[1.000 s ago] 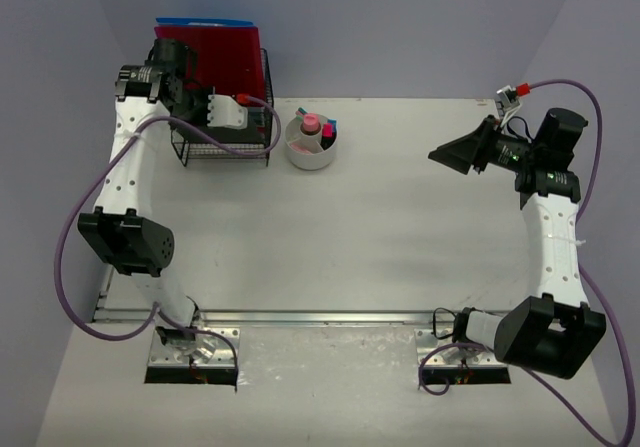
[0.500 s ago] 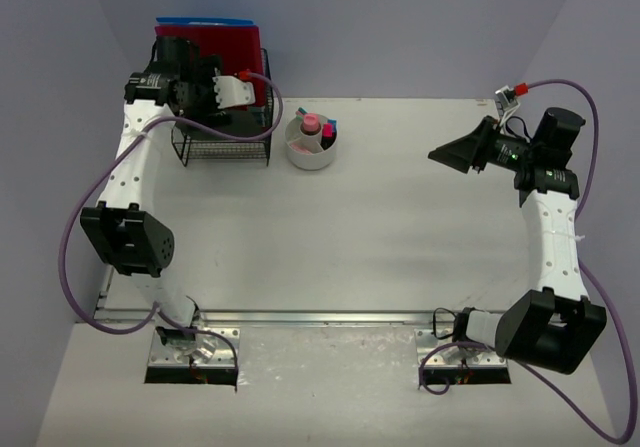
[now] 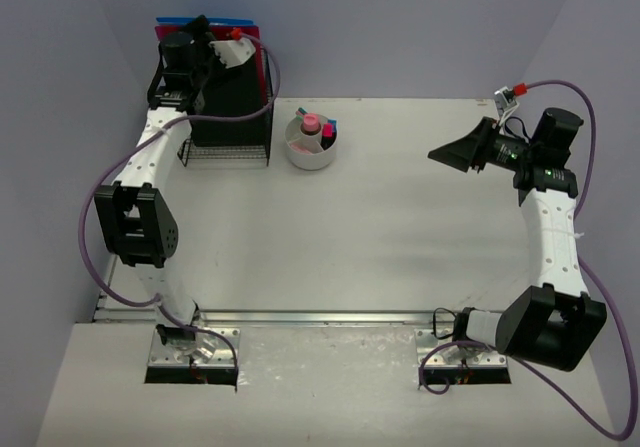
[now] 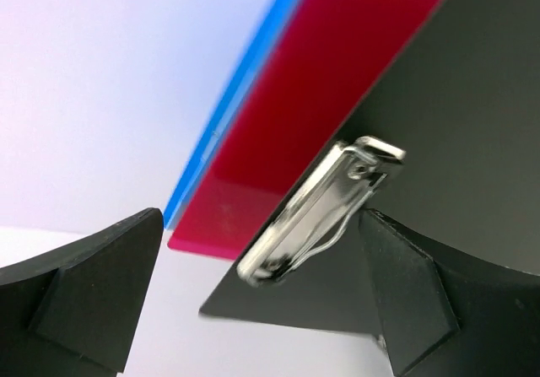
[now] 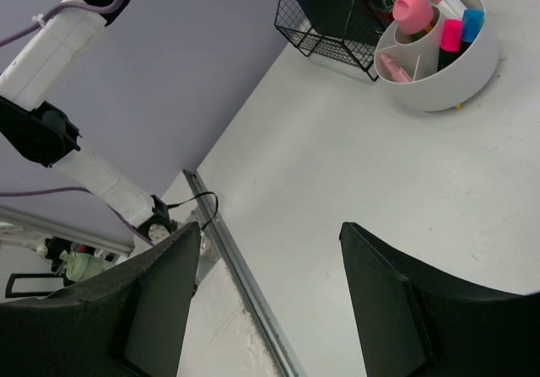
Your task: Organize the desk
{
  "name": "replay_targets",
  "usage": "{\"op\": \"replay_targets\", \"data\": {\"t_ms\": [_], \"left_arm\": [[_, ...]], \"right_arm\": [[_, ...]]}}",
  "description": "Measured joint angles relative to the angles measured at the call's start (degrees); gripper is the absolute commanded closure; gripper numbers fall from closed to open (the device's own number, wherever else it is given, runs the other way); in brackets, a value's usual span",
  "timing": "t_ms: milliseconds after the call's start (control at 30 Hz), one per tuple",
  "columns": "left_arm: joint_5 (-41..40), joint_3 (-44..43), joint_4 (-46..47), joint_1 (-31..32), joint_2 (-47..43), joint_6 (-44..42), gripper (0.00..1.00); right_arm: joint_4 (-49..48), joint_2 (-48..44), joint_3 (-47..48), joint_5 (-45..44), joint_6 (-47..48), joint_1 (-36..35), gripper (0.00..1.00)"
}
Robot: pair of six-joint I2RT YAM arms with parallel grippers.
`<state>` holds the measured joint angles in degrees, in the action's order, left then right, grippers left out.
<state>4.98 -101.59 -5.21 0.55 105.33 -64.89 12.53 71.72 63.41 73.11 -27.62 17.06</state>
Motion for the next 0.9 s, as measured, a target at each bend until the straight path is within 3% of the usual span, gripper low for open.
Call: {"op": "replay_targets", "data": {"t_ms": [233, 500, 733, 900], "left_arm": [[-3.33, 0.79, 11.43, 0.00, 4.70, 8.43, 0.00], [-6.49, 1.03, 14.34, -0.01, 4.48, 23.33, 0.00], [2.16, -0.38, 1.19, -0.20, -6.86, 39.55, 0.00], [11.67, -2.93, -10.74, -0.18, -16.01, 47.78, 0.00]], "right_arm": [[0.63, -0.01, -0.16, -0.09, 0.88, 0.00, 0.26], [2.03, -0.57, -0.83, -1.94, 3.03, 0.00, 0.01], [3.71, -3.51, -0.75, -6.21, 6.97, -0.04, 0.01], [9.85, -2.50, 1.36, -17.07, 14.73, -2.61, 0.01]]}}
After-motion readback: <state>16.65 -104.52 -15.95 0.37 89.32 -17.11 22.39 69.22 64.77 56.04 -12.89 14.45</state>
